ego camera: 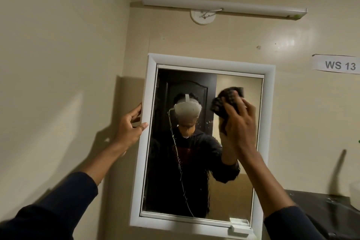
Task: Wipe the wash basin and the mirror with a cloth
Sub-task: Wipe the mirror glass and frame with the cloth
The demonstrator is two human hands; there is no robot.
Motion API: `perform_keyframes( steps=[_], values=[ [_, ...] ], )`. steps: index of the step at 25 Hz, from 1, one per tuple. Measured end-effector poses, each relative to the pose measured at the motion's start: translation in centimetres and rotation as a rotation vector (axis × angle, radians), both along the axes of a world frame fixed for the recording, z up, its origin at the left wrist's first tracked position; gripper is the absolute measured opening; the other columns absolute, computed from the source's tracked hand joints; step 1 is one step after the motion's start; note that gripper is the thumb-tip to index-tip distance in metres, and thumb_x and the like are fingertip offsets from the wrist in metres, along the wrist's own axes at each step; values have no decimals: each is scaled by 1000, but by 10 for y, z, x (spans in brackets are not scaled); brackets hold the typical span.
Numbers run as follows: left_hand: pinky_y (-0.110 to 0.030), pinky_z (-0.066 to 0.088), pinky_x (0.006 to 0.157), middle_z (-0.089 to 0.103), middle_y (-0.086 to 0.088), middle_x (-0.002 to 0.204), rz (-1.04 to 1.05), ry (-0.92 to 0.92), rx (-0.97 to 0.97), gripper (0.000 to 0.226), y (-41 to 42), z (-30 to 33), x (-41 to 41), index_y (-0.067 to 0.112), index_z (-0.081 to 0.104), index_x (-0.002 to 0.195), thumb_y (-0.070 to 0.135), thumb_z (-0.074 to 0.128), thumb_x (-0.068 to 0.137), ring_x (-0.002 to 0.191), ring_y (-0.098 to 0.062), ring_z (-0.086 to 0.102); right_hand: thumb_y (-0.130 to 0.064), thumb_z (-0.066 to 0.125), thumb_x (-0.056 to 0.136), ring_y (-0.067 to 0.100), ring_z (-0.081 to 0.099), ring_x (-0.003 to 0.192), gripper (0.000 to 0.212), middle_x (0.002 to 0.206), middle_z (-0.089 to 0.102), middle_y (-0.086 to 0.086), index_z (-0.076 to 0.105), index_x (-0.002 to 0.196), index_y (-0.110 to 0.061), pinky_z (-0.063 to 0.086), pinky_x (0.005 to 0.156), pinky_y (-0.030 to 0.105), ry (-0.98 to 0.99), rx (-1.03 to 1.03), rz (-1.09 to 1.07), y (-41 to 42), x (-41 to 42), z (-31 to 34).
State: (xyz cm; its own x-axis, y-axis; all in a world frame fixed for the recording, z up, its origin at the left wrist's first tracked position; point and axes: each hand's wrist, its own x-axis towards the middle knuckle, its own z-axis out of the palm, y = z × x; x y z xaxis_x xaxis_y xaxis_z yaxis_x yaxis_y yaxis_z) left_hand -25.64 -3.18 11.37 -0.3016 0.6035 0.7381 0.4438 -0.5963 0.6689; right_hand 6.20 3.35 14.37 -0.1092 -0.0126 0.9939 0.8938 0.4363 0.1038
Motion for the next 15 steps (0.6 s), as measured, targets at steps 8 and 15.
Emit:
perform_keyframes(
  steps=[8, 15],
  values=[
    [-36, 35, 114, 47, -2, 149, 5, -9, -45, 70, -5, 2, 1, 23, 38, 148, 3, 67, 87, 139, -15, 41, -30, 27, 85, 37, 39, 123, 61, 151, 39, 12, 53, 138, -17, 40, 102, 42, 697, -116, 141, -19, -39, -18],
    [-28, 46, 102, 47, 6, 148, -146, -73, -96, 70, -8, 0, 0, 26, 33, 151, -4, 57, 91, 134, -10, 45, -15, 64, 83, 35, 36, 127, 44, 145, 46, 16, 61, 127, -16, 47, 99, 50, -51, -60, 200, -26, -186, -41]
  ],
)
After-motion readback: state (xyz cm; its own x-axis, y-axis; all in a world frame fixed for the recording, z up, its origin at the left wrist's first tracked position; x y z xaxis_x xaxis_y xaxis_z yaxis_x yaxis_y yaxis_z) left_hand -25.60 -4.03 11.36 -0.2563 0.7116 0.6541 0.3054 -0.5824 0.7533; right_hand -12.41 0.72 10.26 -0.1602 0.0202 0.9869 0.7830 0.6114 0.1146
